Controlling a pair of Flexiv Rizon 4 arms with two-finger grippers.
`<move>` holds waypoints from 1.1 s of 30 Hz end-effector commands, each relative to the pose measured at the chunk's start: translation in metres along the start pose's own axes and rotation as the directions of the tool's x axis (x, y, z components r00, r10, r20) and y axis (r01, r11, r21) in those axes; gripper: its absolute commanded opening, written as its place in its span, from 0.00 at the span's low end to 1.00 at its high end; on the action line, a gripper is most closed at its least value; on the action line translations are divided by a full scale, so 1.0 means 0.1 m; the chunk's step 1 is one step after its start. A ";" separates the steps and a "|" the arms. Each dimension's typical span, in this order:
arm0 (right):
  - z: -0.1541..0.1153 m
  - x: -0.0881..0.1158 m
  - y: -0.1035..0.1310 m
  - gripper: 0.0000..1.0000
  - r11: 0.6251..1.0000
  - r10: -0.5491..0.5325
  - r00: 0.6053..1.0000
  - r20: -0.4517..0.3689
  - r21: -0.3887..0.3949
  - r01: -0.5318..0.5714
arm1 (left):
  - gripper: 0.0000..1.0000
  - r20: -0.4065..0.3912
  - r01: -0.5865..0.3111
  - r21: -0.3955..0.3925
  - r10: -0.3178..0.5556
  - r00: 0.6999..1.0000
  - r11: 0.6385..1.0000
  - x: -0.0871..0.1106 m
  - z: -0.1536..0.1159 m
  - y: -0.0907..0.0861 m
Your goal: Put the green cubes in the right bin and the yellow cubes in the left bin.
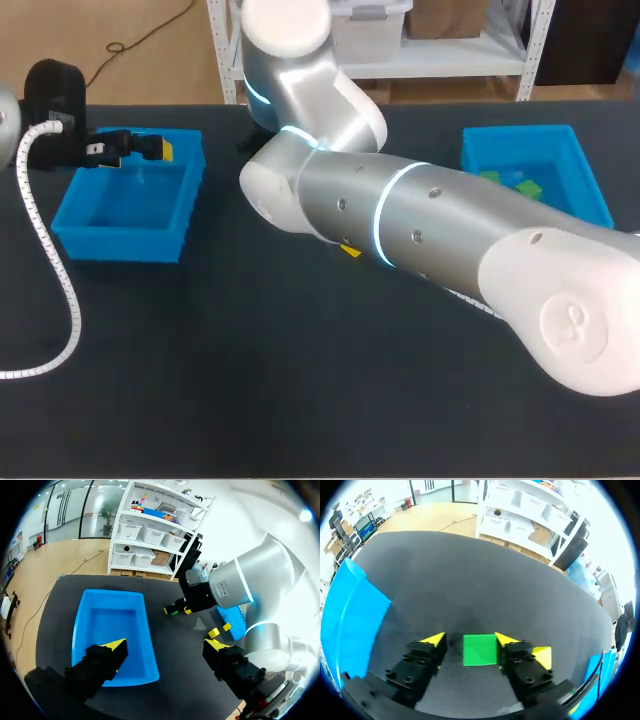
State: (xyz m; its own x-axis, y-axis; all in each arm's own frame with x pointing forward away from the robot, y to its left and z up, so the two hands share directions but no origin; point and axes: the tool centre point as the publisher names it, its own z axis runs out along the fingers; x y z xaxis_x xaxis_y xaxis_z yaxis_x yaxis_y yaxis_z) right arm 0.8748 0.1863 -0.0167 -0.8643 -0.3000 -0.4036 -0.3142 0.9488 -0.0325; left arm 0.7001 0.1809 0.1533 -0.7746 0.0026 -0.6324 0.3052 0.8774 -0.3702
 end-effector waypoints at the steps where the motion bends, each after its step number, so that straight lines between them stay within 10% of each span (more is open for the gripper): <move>1: -0.05 -0.07 0.01 0.00 1.000 -0.004 0.987 -0.161 0.011 0.006 | 1.00 0.008 -0.003 0.015 0.003 1.000 1.000 0.02 0.00 0.03; 11: -1.08 -0.01 -0.45 0.00 1.000 -0.001 0.998 0.064 -0.005 0.001 | 1.00 0.008 -0.003 0.015 0.003 1.000 1.000 0.02 0.00 0.03; 23: -1.96 0.70 -2.44 0.00 0.960 0.250 0.948 0.197 0.078 -0.269 | 1.00 0.008 -0.003 0.015 0.003 1.000 1.000 0.02 0.00 0.03; 33: -2.12 1.44 -3.30 0.00 0.916 0.355 0.916 0.188 0.127 -0.381 | 1.00 0.008 -0.003 0.015 0.003 1.000 1.000 0.02 0.00 0.03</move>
State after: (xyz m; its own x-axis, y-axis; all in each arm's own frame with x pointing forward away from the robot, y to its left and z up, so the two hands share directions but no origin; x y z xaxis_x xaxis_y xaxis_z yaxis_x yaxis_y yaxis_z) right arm 0.8453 -0.1074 0.1361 -0.9921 0.1163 -0.0471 0.1205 0.9879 -0.0980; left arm 0.7001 0.1809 0.1533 -0.7746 0.0026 -0.6324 0.3052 0.8774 -0.3702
